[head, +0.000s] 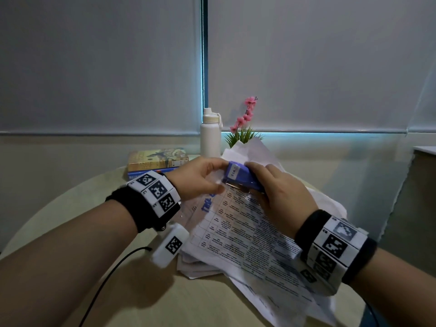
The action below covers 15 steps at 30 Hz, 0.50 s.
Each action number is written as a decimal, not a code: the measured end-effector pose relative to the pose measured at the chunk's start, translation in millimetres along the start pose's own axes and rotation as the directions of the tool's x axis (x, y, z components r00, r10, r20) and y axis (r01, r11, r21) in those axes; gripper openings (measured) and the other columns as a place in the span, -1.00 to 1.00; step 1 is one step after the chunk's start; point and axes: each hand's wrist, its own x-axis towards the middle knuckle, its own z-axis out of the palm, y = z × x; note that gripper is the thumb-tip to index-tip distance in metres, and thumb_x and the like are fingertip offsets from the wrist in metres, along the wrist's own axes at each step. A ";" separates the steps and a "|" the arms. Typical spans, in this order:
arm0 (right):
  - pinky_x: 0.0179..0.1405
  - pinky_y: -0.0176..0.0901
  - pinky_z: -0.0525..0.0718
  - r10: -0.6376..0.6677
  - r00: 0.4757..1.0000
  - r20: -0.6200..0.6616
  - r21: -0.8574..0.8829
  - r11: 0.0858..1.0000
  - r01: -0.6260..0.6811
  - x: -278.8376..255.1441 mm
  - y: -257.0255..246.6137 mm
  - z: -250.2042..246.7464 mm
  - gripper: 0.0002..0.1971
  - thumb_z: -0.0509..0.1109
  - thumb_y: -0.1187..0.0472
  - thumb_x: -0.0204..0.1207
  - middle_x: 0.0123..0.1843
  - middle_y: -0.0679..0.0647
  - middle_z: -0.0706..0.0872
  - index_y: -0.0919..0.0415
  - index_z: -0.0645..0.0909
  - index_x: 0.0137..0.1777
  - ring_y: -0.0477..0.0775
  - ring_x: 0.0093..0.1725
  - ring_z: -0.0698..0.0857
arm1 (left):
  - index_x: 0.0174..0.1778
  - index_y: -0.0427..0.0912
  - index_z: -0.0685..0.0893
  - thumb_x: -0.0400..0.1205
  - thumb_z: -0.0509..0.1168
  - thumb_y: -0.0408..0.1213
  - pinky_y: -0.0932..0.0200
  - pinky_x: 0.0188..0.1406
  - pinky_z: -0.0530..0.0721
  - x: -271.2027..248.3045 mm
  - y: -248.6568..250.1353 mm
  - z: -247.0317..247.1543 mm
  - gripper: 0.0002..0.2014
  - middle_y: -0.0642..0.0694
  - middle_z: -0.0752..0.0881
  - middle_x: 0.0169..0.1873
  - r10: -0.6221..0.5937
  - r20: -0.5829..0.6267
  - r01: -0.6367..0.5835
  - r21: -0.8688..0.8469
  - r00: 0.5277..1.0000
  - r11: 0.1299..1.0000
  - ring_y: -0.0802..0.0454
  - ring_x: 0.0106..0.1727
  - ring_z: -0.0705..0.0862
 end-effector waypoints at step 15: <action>-0.32 0.03 0.59 -0.035 0.995 -0.096 0.015 0.999 0.036 6.4 -3.6 3.7 -0.50 0.34 0.21 0.46 0.01 0.16 0.66 0.08 0.42 0.43 0.32 -0.15 0.64 | 0.25 -0.03 0.64 0.39 0.46 -0.44 -0.27 0.32 0.59 -3.3 8.6 1.0 -0.50 -0.11 0.74 0.20 -0.052 0.022 0.055 -0.143 0.998 0.988 -0.11 0.25 0.69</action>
